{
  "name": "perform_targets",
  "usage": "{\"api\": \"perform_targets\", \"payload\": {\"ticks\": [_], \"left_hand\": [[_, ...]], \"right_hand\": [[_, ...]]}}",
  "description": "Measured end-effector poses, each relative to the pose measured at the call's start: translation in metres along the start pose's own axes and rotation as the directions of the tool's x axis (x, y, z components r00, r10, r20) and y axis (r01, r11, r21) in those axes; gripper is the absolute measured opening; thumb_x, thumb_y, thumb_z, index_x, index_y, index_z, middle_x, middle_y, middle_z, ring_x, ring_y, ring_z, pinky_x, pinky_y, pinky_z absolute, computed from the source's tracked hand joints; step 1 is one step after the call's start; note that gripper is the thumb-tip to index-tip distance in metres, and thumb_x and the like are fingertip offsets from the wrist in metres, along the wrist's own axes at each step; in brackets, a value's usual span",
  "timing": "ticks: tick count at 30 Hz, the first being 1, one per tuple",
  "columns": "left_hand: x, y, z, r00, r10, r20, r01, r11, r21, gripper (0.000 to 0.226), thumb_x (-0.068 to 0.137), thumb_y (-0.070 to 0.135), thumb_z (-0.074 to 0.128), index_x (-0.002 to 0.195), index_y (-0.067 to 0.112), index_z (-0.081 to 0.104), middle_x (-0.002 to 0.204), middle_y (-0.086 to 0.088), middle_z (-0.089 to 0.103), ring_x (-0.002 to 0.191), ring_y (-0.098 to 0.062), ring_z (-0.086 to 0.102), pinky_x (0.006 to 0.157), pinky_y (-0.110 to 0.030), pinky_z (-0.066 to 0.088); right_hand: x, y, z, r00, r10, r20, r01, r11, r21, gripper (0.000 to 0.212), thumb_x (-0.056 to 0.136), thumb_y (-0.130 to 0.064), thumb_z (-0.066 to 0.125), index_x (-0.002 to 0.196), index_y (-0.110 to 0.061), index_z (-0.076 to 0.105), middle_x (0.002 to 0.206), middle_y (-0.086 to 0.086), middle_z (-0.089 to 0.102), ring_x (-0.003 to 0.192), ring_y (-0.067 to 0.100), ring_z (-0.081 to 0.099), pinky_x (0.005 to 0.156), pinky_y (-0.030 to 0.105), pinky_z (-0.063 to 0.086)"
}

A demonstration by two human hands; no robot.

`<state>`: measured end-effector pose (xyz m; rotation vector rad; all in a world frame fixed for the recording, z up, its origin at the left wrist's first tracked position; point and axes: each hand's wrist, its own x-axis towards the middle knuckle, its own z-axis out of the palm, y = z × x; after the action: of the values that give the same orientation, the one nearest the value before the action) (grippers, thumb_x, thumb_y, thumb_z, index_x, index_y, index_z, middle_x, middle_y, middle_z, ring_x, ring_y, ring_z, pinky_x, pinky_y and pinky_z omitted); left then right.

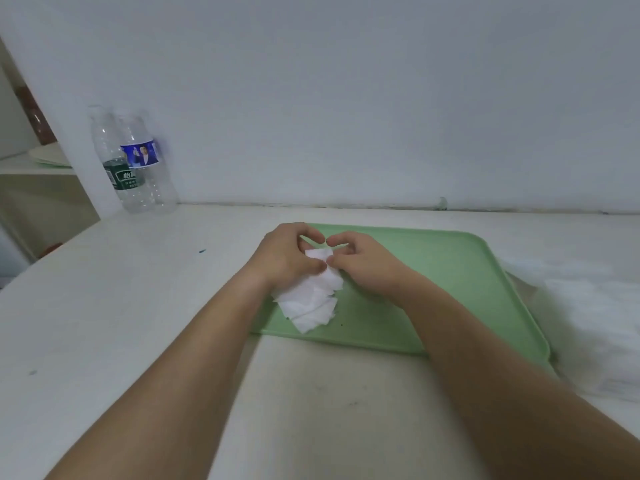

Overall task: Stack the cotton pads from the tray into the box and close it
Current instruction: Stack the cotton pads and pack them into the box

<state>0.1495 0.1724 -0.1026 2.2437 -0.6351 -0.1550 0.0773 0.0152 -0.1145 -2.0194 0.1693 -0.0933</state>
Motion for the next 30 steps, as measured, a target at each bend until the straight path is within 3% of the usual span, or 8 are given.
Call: {"api": "perform_targets", "payload": {"ticks": [3,8,13,16,20,25,27,30], "left_hand": [[-0.010,0.001,-0.005,0.996,0.093,-0.010,-0.094,0.975,-0.202,0.032,0.080,0.009,0.082,0.105,0.024,0.071,0.084,0.005,0.069,0.066,-0.005,0.062,0.064,-0.017,0.050],[-0.017,0.002,-0.008,0.987,0.115,-0.113,-0.147,0.929,-0.339,0.028,0.083,0.007,0.079,0.105,0.024,0.073,0.083,0.013,0.066,0.060,-0.003,0.055,0.063,-0.018,0.049],[-0.019,0.003,-0.006,0.994,0.047,-0.097,-0.089,0.861,-0.500,0.048,0.075,0.022,0.088,0.118,0.030,0.067,0.103,0.007,0.076,0.089,-0.014,0.075,0.084,-0.036,0.059],[-0.018,0.006,-0.003,0.982,-0.033,-0.188,-0.090,0.787,-0.610,0.039,0.079,0.010,0.085,0.113,0.021,0.069,0.100,-0.003,0.078,0.093,-0.024,0.075,0.092,-0.049,0.059],[-0.013,0.003,-0.013,0.885,-0.172,-0.433,-0.197,0.705,-0.681,0.036,0.081,0.006,0.081,0.110,0.021,0.068,0.095,-0.004,0.078,0.090,-0.022,0.075,0.087,-0.040,0.060],[-0.010,-0.006,-0.020,0.877,-0.211,-0.432,-0.221,0.619,-0.753,0.028,0.082,0.007,0.080,0.106,0.016,0.069,0.103,-0.007,0.077,0.091,-0.021,0.074,0.085,-0.039,0.059],[-0.010,-0.007,-0.018,0.884,-0.206,-0.420,-0.216,0.617,-0.757,0.025,0.080,0.009,0.081,0.100,0.017,0.069,0.100,-0.007,0.075,0.089,-0.020,0.072,0.086,-0.041,0.057],[-0.009,-0.008,-0.014,0.880,-0.209,-0.427,-0.209,0.636,-0.743,0.023,0.076,0.016,0.081,0.096,0.020,0.070,0.100,-0.007,0.075,0.090,-0.021,0.071,0.086,-0.043,0.057]], "right_hand": [[-0.002,-0.002,-0.004,0.999,-0.026,0.038,0.021,0.993,0.119,0.039,0.093,-0.014,0.065,0.130,-0.015,0.055,0.103,0.000,0.070,0.084,0.007,0.068,0.066,0.013,0.051],[-0.005,-0.003,-0.014,0.997,-0.073,0.006,0.070,0.977,0.203,0.022,0.090,-0.012,0.070,0.113,-0.011,0.069,0.099,0.010,0.076,0.073,0.004,0.066,0.062,0.012,0.045],[-0.006,-0.006,-0.012,0.998,-0.047,-0.039,0.057,0.950,0.307,0.008,0.089,-0.017,0.072,0.097,-0.017,0.073,0.086,0.000,0.075,0.076,0.010,0.063,0.071,0.026,0.046],[-0.005,-0.014,-0.008,0.991,-0.051,-0.125,0.091,0.938,0.334,0.007,0.091,-0.022,0.070,0.096,-0.017,0.072,0.079,-0.003,0.072,0.068,0.010,0.061,0.067,0.025,0.046],[-0.002,-0.016,-0.001,0.982,-0.059,-0.180,0.074,0.994,0.078,0.020,0.098,-0.029,0.056,0.098,-0.015,0.071,0.084,-0.002,0.068,0.069,0.013,0.058,0.064,0.024,0.045],[-0.006,-0.014,0.018,0.996,-0.087,-0.009,0.079,0.935,-0.346,0.026,0.086,-0.045,0.070,0.099,-0.023,0.076,0.095,-0.012,0.065,0.093,0.008,0.062,0.078,0.026,0.045],[-0.010,-0.016,0.021,0.996,-0.089,0.000,0.081,0.907,-0.413,0.029,0.081,-0.050,0.074,0.094,-0.025,0.076,0.092,-0.017,0.061,0.095,0.006,0.060,0.081,0.028,0.047],[-0.014,-0.019,0.021,0.997,-0.071,-0.012,0.060,0.915,-0.399,0.016,0.080,-0.039,0.077,0.082,-0.024,0.074,0.085,-0.016,0.062,0.085,0.008,0.060,0.076,0.028,0.049]]}}
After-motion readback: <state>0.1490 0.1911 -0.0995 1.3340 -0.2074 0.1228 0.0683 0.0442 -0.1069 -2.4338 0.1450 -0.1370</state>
